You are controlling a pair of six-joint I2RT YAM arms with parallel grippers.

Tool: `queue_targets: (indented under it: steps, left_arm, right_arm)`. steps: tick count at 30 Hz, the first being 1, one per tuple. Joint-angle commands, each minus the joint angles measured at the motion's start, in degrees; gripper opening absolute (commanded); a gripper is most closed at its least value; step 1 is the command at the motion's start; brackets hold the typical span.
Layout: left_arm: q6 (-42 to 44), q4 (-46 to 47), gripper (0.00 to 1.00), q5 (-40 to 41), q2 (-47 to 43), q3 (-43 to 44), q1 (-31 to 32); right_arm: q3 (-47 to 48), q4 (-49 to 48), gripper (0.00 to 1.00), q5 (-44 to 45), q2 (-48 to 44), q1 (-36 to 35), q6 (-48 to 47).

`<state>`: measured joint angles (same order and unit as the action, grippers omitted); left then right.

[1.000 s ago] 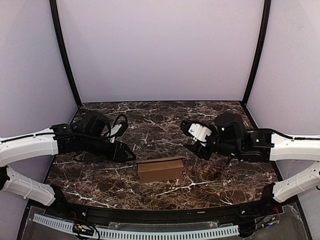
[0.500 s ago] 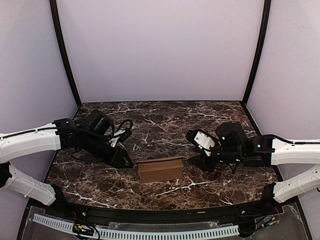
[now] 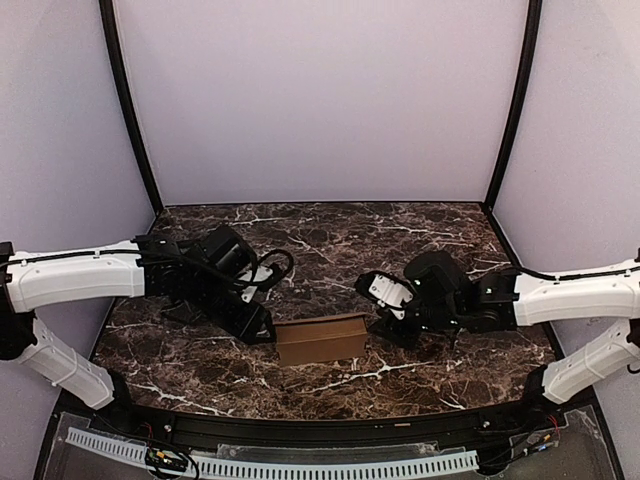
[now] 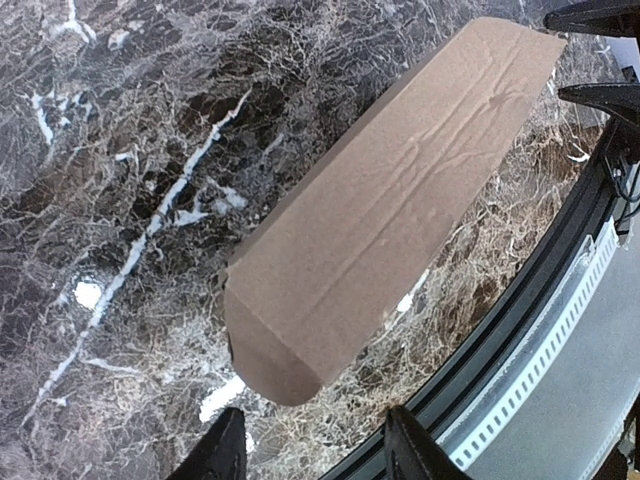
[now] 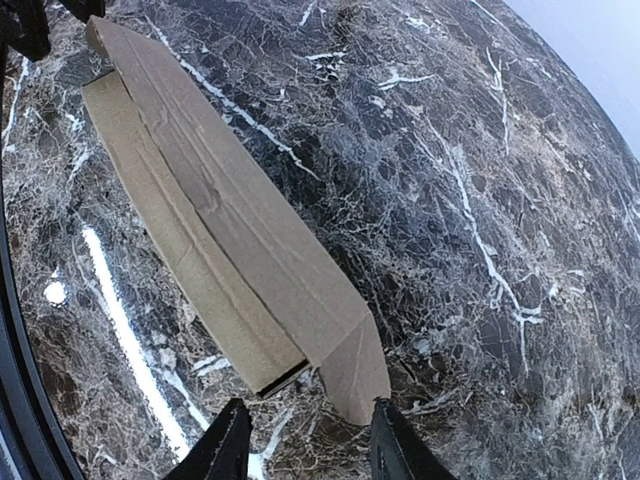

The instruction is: Fold the paper box

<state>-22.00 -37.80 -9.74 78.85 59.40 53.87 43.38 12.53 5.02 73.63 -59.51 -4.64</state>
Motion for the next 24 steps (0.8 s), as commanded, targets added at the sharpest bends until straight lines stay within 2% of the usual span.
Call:
queue_targets:
  steps: [1,24]
  left_arm:
    - [1.2,-3.3,0.47,4.2,-0.1,2.1,0.5]
    - [1.2,-1.5,0.43,4.8,3.0,2.4,2.1]
  right_arm:
    - [2.3,-0.4,0.4,2.2,0.6,0.1,-1.0]
    - [4.0,0.5,0.2,1.9,2.0,-0.3,-1.4]
